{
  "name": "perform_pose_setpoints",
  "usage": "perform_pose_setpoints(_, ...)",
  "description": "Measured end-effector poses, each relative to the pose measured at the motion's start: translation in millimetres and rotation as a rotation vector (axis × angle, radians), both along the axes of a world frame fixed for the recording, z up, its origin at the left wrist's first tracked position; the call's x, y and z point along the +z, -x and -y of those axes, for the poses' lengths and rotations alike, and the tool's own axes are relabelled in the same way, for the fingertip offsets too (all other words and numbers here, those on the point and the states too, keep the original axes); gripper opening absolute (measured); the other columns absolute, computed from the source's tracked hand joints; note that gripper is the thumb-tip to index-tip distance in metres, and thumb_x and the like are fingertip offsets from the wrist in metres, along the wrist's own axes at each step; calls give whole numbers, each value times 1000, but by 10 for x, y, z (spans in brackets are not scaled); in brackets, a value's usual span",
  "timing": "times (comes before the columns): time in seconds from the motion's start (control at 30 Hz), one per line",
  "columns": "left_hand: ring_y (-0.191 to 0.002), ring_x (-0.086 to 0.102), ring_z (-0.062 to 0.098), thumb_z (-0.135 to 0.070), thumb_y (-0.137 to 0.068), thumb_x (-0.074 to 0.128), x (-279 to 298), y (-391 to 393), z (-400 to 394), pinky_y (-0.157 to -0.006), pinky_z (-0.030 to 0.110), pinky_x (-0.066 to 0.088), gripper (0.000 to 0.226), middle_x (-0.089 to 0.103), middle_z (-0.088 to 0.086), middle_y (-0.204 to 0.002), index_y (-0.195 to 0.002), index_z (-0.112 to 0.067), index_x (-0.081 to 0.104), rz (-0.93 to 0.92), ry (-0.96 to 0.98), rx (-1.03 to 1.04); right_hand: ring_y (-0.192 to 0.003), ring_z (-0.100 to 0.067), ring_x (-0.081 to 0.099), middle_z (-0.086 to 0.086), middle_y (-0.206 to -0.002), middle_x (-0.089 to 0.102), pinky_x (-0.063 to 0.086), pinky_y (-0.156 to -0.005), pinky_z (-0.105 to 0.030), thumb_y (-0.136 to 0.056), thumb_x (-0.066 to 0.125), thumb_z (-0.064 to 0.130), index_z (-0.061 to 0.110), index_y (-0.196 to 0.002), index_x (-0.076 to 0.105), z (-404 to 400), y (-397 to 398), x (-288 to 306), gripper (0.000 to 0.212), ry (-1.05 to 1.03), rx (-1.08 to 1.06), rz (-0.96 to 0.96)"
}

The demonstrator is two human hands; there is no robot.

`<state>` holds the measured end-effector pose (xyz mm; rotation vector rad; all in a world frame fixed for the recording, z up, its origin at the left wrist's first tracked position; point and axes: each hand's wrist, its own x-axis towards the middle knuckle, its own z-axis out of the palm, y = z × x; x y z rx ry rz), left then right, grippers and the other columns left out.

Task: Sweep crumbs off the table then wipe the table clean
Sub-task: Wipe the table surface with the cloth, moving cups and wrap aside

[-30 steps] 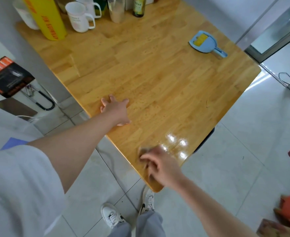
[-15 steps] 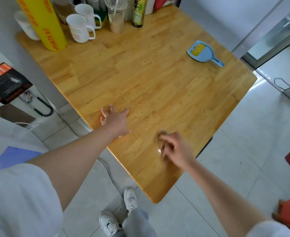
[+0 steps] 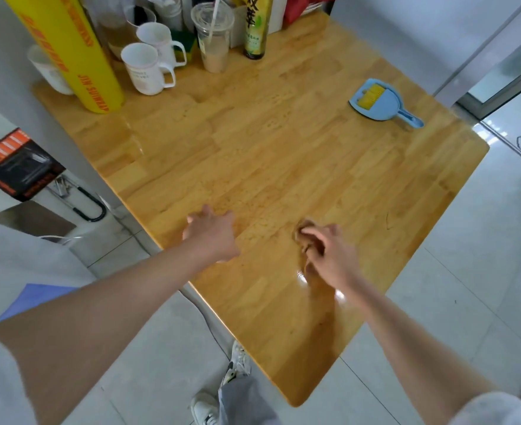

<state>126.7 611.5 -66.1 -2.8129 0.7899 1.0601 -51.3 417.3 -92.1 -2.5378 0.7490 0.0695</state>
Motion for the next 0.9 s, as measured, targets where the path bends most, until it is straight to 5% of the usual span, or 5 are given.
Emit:
perform_pose_setpoints(0.13,-139,25,48,-62,-82,67,29,-610,-78,-100,53,46,80,19,18,-153,-150,-39,29,145,41,75,-77,-20,59,-9,-130,48,45,-74,-27,-98,50,19,32,-136,55,293,-404,-10,41,-19,-601,16)
perform_pose_setpoints(0.37,-145,1,56,-78,-73,63,-175,-1226,-119,-115,63,25,110,-9,24,-162,-155,-47,-4,32,-82,50,-88,-9,56,4,-118,56,51,-77,-23,-91,63,26,36,-127,63,-702,-236,7,38,-165,738,-6)
perform_pose_setpoints(0.6,-144,-8,58,-68,-76,71,-88,-1254,-39,-114,66,23,109,-18,24,-161,-155,-43,0,-55,-87,96,-88,-25,58,-11,-132,49,46,-79,-31,-98,51,22,28,-138,54,824,-830,12,40,-50,-792,7)
perform_pose_setpoints(0.8,-143,-6,59,-65,-79,70,-55,-1263,-27,-109,67,31,107,-20,21,-161,-155,-41,-1,-84,-92,84,-93,-15,60,1,-116,58,52,-78,-30,-90,62,26,35,-127,62,-621,-738,4,38,-76,785,-1)
perform_pose_setpoints(0.9,-144,-8,58,-64,-78,71,-50,-1266,-20,-109,67,32,106,-20,19,-162,-154,-42,0,-80,-85,86,-91,-15,64,2,-120,58,56,-77,-34,-88,63,19,37,-125,65,20,-855,-27,41,-83,518,31)
